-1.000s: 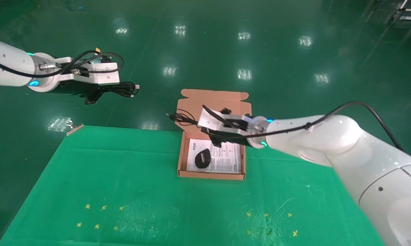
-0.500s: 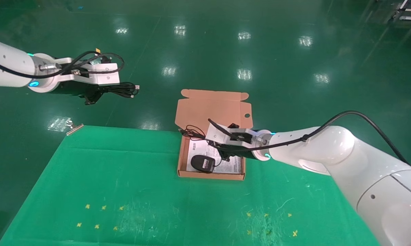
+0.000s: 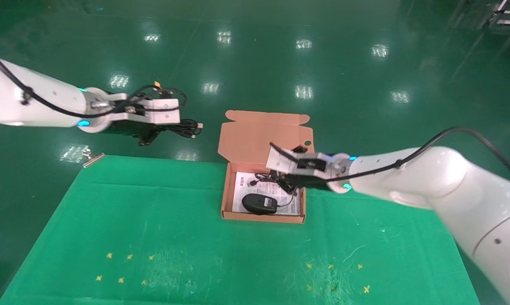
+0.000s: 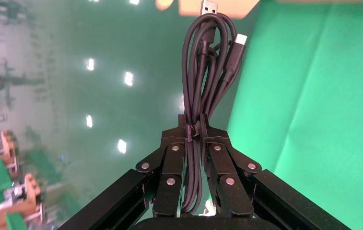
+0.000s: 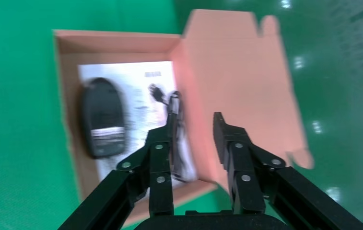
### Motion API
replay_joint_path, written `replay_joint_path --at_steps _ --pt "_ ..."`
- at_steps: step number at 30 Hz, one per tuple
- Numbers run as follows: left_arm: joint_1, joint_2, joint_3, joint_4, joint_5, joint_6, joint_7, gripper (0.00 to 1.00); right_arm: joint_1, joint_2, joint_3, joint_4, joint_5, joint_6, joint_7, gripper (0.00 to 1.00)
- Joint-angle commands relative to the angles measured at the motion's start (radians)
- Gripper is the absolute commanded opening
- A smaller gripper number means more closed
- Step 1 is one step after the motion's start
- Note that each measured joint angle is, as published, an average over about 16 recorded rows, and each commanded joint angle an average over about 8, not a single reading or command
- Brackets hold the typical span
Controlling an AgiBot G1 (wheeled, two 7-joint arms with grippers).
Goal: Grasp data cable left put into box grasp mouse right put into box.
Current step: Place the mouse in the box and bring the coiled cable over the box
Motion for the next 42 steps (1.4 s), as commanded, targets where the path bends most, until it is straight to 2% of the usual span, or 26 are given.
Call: replay_joint_path --at_steps 1,8,15,21,26,30,34,42 --pt "0.017 0.019 0.0 0.011 -0.007 -0.023 0.012 0.0 0.007 0.019 0.001 0.019 0.0 -0.004 0.003 1.0" --pt "0.076 0.121 -0.009 0.094 -0.067 -0.13 0.112 0.0 0.055 0.189 -0.014 0.176 -0.054 0.007 0.079 1.0" --pt "0.137 0.199 0.008 0.163 -0.164 -0.219 0.231 0.0 0.088 0.378 -0.053 0.388 -0.154 0.018 0.238 1.0" --pt "0.183 0.211 0.087 0.138 -0.273 -0.27 0.276 0.0 0.11 0.517 -0.082 0.587 -0.258 0.016 0.407 1.0" --pt "0.202 0.213 0.174 0.108 -0.342 -0.306 0.275 0.0 0.133 0.588 -0.099 0.704 -0.358 0.002 0.544 1.0" --pt "0.205 0.213 0.227 0.092 -0.375 -0.331 0.272 0.49 0.145 0.615 -0.107 0.758 -0.421 -0.007 0.623 1.0" --pt "0.204 0.212 0.256 0.088 -0.392 -0.352 0.267 0.99 0.149 0.625 -0.112 0.785 -0.454 -0.01 0.656 1.0" --pt "0.202 0.211 0.257 0.091 -0.39 -0.355 0.268 1.0 0.15 0.624 -0.113 0.784 -0.456 -0.012 0.654 1.0"
